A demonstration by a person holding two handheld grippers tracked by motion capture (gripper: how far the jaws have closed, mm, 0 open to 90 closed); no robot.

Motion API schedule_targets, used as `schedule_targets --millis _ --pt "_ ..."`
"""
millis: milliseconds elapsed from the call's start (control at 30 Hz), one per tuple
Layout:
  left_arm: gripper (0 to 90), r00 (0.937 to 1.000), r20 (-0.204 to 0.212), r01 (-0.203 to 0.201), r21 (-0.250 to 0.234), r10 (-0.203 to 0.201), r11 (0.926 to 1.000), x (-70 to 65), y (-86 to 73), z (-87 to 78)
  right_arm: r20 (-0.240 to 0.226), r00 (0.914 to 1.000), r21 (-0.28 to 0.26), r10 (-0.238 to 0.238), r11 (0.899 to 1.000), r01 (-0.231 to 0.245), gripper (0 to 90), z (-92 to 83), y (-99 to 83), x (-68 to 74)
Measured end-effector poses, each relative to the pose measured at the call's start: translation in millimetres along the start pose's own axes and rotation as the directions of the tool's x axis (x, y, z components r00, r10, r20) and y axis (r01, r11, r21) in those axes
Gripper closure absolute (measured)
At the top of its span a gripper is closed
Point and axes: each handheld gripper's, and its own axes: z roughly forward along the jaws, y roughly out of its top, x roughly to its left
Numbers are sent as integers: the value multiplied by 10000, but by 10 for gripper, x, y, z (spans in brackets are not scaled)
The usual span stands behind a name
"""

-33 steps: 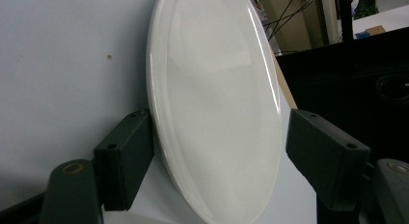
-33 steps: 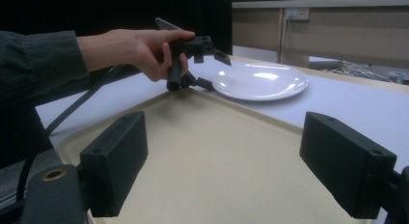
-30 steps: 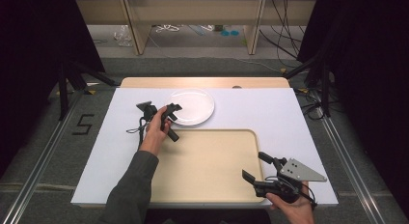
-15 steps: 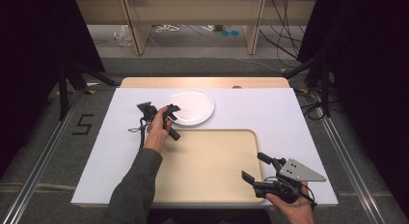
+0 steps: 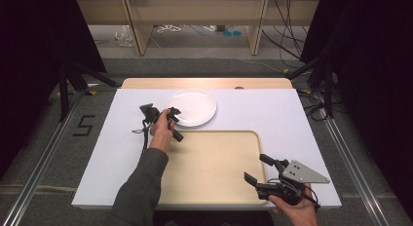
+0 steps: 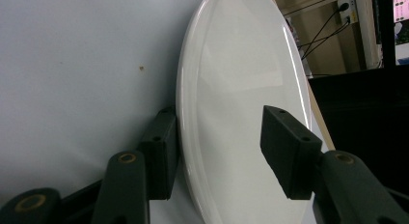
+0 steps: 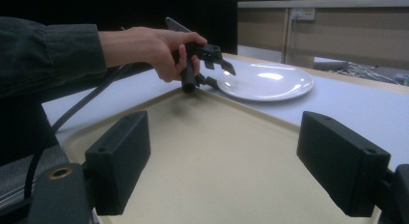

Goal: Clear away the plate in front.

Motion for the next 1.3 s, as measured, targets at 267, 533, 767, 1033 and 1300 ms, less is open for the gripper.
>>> schedule_targets --millis 267,533,767,1033,1300 --pt "589 9996 -258 96 -228 -101 9997 4 -26 -6 -81 10000 -185 -10 9998 9 208 20 -4 7" --pt "709 9991 -384 145 -375 -159 9992 45 -40 -6 184 9998 -141 -89 9999 91 214 -9 -1 -1" --pt "809 9998 -180 101 -450 -109 9989 108 -42 -7 -50 10000 -147 -10 9999 10 220 7 -4 8" --pt "827 9994 234 262 -532 -250 9982 162 -58 -23 -5 10000 -160 -9 9999 9 224 -5 -2 -4" --pt "859 9961 749 525 -809 -465 9953 151 -67 -62 70 10000 -175 -48 9998 49 228 -8 1 -2"
